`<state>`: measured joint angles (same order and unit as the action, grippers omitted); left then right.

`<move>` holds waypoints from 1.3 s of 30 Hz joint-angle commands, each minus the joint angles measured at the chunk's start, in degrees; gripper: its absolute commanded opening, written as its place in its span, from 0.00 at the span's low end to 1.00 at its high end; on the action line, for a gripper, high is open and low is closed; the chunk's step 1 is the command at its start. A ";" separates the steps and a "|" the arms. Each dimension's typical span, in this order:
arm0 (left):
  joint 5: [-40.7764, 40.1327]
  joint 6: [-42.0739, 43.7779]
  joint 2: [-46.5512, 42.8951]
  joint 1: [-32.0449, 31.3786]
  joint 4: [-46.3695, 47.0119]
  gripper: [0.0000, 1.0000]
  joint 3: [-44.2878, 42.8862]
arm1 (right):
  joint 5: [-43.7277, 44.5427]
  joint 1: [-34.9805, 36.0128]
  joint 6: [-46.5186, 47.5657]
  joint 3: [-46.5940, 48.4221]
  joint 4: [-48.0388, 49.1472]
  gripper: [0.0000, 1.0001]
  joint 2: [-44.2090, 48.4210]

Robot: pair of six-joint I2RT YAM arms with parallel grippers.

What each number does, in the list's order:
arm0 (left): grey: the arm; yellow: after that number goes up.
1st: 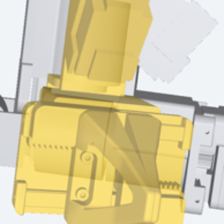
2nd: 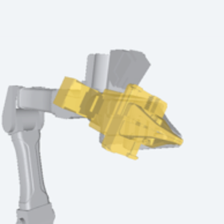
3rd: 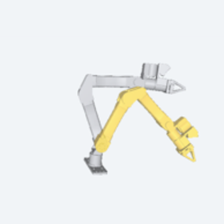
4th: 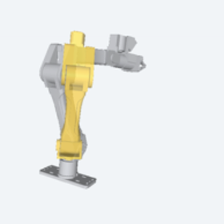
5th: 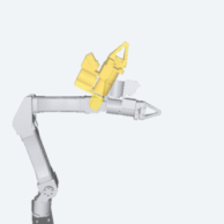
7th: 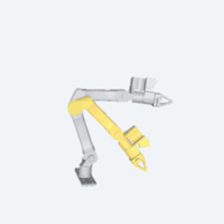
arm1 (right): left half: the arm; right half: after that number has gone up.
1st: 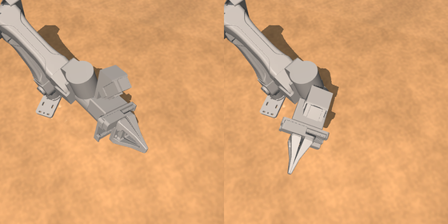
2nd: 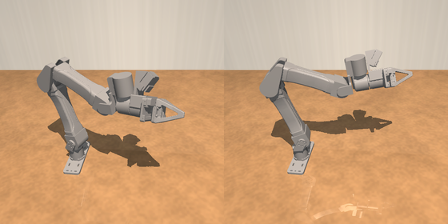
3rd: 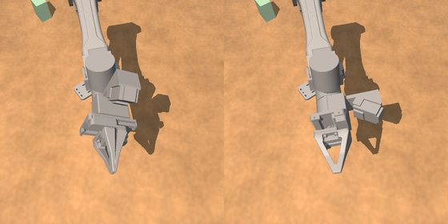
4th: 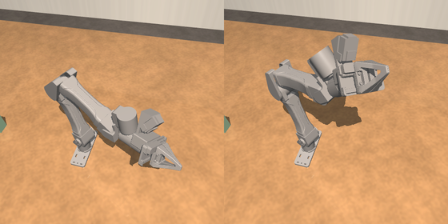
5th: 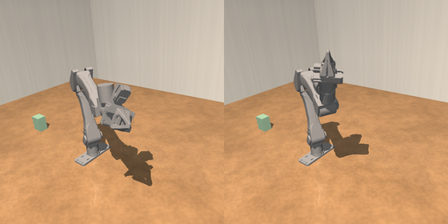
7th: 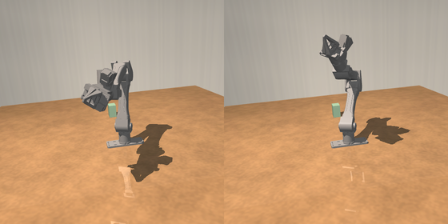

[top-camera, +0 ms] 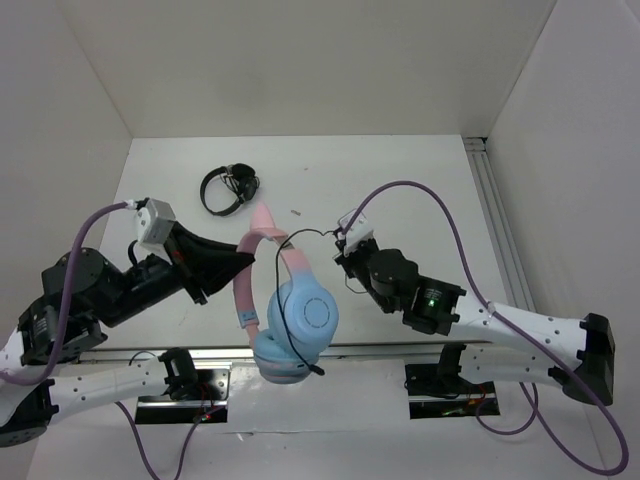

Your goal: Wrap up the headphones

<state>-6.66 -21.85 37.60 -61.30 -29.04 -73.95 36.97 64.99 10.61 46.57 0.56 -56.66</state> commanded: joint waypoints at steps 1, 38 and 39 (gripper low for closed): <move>-6.50 -8.98 0.36 -0.05 10.40 0.00 1.61 | -10.06 -0.13 -1.73 -4.18 14.01 0.00 1.38; -59.25 -31.50 15.83 -0.05 -1.29 0.00 -10.69 | -62.45 2.15 -23.53 -15.10 61.32 0.00 -12.24; -59.87 -31.50 15.83 -0.05 -1.29 0.00 -10.69 | -62.46 2.68 -23.53 -15.10 61.32 0.00 -12.24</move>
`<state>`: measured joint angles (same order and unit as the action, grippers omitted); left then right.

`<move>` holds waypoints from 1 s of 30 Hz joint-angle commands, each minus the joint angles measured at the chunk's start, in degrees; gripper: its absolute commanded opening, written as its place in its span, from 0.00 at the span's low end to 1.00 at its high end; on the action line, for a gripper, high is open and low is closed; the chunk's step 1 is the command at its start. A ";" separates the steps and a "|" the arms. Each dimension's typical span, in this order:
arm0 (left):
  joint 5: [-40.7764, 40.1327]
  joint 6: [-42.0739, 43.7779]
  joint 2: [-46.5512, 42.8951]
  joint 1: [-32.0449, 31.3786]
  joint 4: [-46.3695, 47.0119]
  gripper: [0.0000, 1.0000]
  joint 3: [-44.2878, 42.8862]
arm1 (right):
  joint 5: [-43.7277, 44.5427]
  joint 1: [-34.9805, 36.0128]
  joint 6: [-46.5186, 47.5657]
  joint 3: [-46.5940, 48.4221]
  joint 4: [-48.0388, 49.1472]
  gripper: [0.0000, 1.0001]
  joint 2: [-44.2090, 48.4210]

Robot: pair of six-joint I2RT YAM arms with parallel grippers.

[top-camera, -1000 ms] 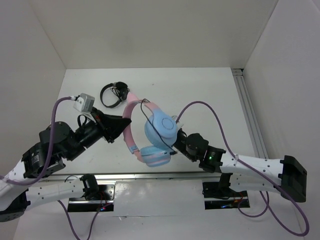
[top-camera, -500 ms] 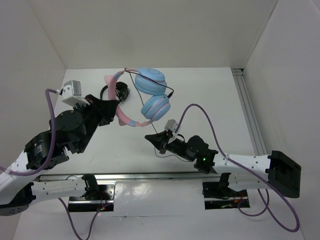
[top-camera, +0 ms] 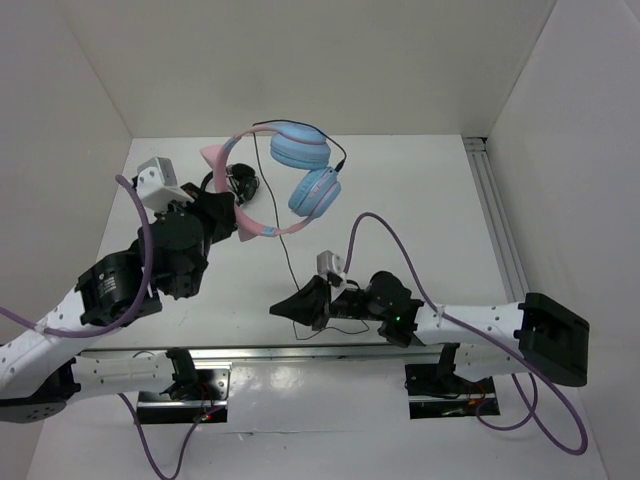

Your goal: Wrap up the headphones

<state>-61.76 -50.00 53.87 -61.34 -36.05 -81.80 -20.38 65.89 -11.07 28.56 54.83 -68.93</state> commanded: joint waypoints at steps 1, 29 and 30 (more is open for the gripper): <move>-5.30 -2.83 -0.43 -0.01 5.73 0.00 -2.84 | -5.11 2.31 -1.85 2.91 7.05 0.00 0.54; 3.84 -3.70 5.89 20.82 4.59 0.00 1.64 | -4.40 11.02 -5.37 2.82 4.59 0.20 4.41; 3.84 -3.70 6.42 21.43 4.59 0.00 2.17 | -4.40 11.54 -4.84 2.82 3.80 0.20 4.41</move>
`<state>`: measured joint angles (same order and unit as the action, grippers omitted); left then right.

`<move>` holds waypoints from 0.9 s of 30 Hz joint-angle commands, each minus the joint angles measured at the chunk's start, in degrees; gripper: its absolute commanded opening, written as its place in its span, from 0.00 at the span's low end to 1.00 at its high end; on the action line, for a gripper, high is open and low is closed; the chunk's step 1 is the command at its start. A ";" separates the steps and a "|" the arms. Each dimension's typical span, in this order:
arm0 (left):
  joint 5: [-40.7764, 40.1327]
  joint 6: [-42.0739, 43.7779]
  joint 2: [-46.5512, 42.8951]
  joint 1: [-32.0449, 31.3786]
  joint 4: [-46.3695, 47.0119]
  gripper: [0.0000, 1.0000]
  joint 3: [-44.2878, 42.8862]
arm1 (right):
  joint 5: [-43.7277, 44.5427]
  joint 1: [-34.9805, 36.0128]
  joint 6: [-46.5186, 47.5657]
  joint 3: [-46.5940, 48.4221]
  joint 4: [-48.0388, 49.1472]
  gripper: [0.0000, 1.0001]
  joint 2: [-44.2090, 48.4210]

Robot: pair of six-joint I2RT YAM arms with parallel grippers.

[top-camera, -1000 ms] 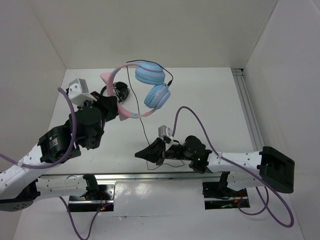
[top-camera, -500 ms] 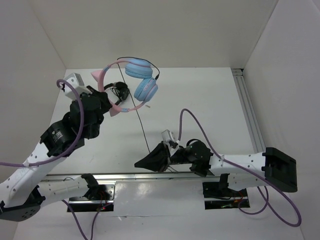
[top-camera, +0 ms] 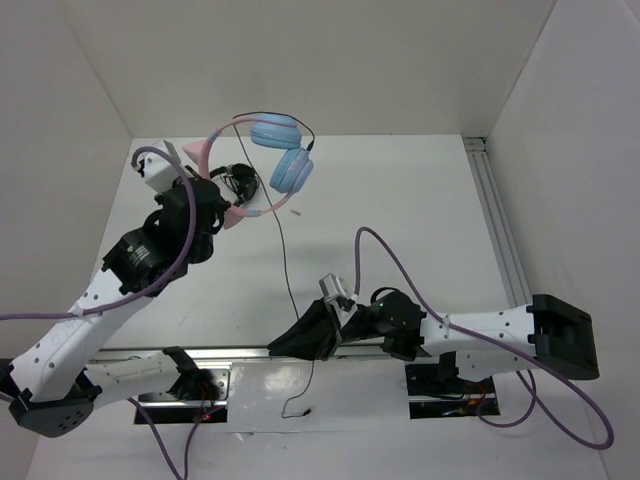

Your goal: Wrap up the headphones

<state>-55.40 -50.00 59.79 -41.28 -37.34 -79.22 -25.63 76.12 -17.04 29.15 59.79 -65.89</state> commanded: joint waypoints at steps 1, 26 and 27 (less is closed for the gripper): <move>-2.52 -3.70 0.50 1.37 5.88 0.00 -0.41 | 1.54 1.31 1.13 2.23 -1.69 0.20 1.38; 7.66 -0.80 4.72 16.13 8.87 0.00 1.78 | 11.55 9.83 7.71 4.96 -15.05 0.26 5.50; 8.19 -0.80 4.72 16.14 8.87 0.00 1.79 | 11.56 9.84 7.72 4.96 -15.84 0.26 5.51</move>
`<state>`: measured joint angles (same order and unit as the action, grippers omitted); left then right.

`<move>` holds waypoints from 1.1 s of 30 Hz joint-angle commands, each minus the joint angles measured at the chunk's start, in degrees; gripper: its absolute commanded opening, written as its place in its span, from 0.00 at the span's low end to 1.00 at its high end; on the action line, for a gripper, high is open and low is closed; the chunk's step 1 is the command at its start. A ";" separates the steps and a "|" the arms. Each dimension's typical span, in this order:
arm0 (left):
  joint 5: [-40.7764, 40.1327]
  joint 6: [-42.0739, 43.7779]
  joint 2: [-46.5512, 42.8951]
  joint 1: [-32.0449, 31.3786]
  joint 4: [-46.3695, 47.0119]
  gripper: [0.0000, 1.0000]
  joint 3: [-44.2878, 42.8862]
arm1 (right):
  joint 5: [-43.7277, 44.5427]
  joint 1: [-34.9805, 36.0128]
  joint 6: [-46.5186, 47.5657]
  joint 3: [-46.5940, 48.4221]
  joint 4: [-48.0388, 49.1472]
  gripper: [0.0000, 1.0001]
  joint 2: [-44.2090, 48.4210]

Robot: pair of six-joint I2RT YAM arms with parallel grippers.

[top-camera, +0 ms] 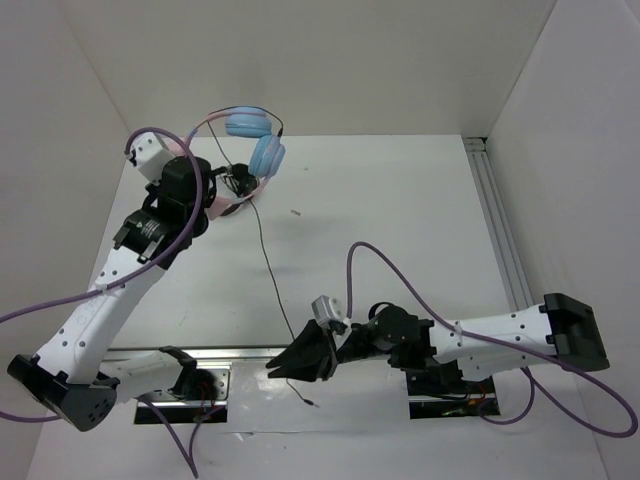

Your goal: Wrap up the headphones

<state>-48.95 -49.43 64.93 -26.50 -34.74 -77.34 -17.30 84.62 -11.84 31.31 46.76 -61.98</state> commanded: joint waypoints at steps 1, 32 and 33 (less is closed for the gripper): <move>1.75 -1.37 0.11 2.23 6.27 0.00 0.43 | 3.76 1.86 3.04 3.31 -3.34 0.26 1.59; -3.26 -15.96 -1.39 -12.35 -14.65 0.00 10.74 | 35.42 4.59 22.39 34.52 -51.51 0.00 1.24; -3.26 -16.92 0.01 -12.35 -15.26 0.00 9.59 | 34.54 4.59 21.77 33.91 -51.51 0.00 0.63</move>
<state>-49.30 -60.40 63.59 -38.76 -52.77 -62.72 18.52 88.64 9.93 62.96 -2.17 -60.62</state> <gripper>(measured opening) 0.241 0.008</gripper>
